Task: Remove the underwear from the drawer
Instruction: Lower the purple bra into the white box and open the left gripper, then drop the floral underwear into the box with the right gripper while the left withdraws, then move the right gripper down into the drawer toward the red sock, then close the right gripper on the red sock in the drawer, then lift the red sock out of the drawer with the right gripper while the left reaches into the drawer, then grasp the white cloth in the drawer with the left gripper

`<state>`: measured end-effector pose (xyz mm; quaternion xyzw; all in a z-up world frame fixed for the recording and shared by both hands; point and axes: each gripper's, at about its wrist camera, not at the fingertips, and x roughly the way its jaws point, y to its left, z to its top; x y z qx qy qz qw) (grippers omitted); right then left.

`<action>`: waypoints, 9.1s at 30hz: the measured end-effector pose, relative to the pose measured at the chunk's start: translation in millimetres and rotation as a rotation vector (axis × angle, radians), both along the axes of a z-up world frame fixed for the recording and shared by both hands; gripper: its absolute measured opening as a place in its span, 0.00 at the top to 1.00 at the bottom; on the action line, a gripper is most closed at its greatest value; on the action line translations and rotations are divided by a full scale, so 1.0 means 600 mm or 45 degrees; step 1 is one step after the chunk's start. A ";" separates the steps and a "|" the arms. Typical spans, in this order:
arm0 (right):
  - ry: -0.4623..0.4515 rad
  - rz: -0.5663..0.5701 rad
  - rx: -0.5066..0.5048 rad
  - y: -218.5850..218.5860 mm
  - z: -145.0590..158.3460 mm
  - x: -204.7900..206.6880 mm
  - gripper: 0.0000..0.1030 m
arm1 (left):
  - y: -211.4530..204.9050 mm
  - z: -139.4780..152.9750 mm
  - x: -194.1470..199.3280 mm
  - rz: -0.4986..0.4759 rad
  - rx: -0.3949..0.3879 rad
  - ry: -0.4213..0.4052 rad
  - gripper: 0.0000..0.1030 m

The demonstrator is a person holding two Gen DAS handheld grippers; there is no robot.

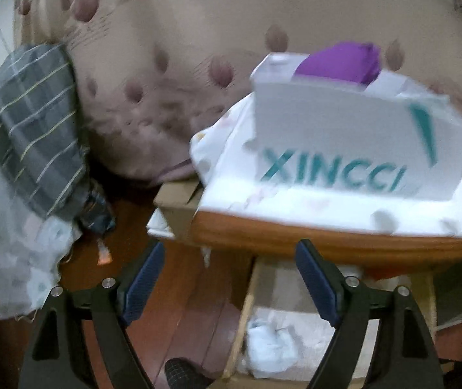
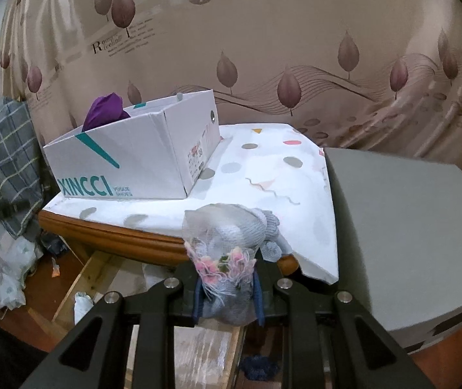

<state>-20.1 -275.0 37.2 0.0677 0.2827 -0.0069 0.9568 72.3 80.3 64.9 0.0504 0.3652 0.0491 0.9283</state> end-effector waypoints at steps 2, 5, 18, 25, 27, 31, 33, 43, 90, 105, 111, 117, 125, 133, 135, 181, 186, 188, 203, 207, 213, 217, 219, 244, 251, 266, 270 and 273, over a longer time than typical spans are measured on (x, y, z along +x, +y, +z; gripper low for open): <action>0.000 0.012 -0.033 0.004 0.021 0.004 0.77 | 0.005 -0.019 -0.005 0.007 0.006 0.003 0.22; -0.007 0.042 -0.075 0.011 0.065 0.010 0.77 | 0.014 -0.043 -0.009 0.007 -0.012 0.015 0.22; -0.026 0.229 -0.167 0.108 0.223 0.129 0.77 | 0.055 -0.052 -0.005 0.051 -0.069 0.018 0.22; 0.089 0.267 -0.175 0.158 0.242 0.244 0.77 | 0.091 -0.050 -0.002 0.115 -0.138 0.024 0.20; 0.128 0.271 -0.201 0.172 0.238 0.274 0.77 | 0.098 -0.053 0.001 0.133 -0.154 0.041 0.20; 0.198 0.268 -0.221 0.195 0.225 0.325 0.77 | 0.110 -0.057 0.004 0.149 -0.213 0.070 0.20; 0.219 0.275 -0.268 0.212 0.218 0.345 0.77 | 0.113 -0.057 0.003 0.154 -0.216 0.073 0.20; 0.353 0.231 -0.274 0.236 0.162 0.412 0.76 | 0.113 -0.060 0.004 0.143 -0.226 0.095 0.20; 0.120 0.612 -1.013 0.304 -0.048 0.011 0.69 | 0.120 -0.074 0.014 0.151 -0.259 0.183 0.19; 0.377 0.874 -1.600 0.334 -0.311 0.107 0.69 | 0.111 -0.073 0.016 0.119 -0.247 0.197 0.19; 0.422 0.819 -1.543 0.324 -0.333 0.144 0.69 | 0.108 -0.075 0.018 0.114 -0.251 0.206 0.19; 0.405 0.755 -1.621 0.310 -0.356 0.170 0.77 | 0.103 -0.079 0.018 0.100 -0.228 0.213 0.19; 0.275 0.617 -1.840 0.299 -0.411 0.179 0.77 | 0.094 -0.083 0.015 0.075 -0.195 0.220 0.19; 0.174 0.577 -1.946 0.299 -0.439 0.188 0.60 | 0.091 -0.084 0.018 0.066 -0.190 0.239 0.19; 0.176 0.589 -1.923 0.300 -0.441 0.189 0.52 | 0.090 -0.084 0.019 0.061 -0.184 0.242 0.19; 0.791 0.808 -0.898 0.281 -0.307 0.192 0.41 | 0.077 -0.100 0.022 -0.003 -0.169 0.298 0.19; 0.809 0.856 -0.926 0.278 -0.322 0.203 0.40 | 0.068 -0.111 0.024 -0.039 -0.225 0.348 0.19; 0.805 0.856 -0.884 0.276 -0.322 0.205 0.40 | 0.064 -0.114 0.025 -0.051 -0.223 0.360 0.19; 0.843 0.821 -0.760 0.251 -0.280 0.169 0.64 | 0.032 -0.141 0.026 -0.152 -0.263 0.453 0.18; 0.794 0.800 -0.686 0.249 -0.227 0.135 0.65 | 0.019 -0.151 0.024 -0.191 -0.263 0.481 0.15; 0.659 0.725 -0.472 0.236 -0.137 0.099 0.65 | -0.011 -0.178 0.024 -0.248 -0.249 0.555 0.15; 0.544 0.627 -0.294 0.208 -0.146 0.072 0.65 | -0.019 -0.193 0.025 -0.272 -0.312 0.618 0.15; 0.476 0.556 -0.203 0.187 -0.125 0.059 0.65 | -0.019 -0.204 0.029 -0.253 -0.343 0.661 0.15; 0.138 0.246 0.204 0.062 -0.069 0.047 0.65 | -0.025 -0.329 0.065 0.051 -0.408 1.113 0.14; 0.108 0.193 0.226 0.039 -0.061 0.045 0.65 | -0.042 -0.354 0.087 0.079 -0.375 1.158 0.14; 0.094 0.105 0.223 0.014 -0.058 0.045 0.65 | -0.070 -0.390 0.116 0.138 -0.172 1.210 0.38; 0.090 0.081 0.228 0.007 -0.058 0.045 0.65 | -0.065 -0.394 0.122 0.146 -0.135 1.195 0.45; 0.086 0.058 0.237 0.001 -0.058 0.045 0.65 | -0.062 -0.389 0.121 0.140 -0.124 1.171 0.52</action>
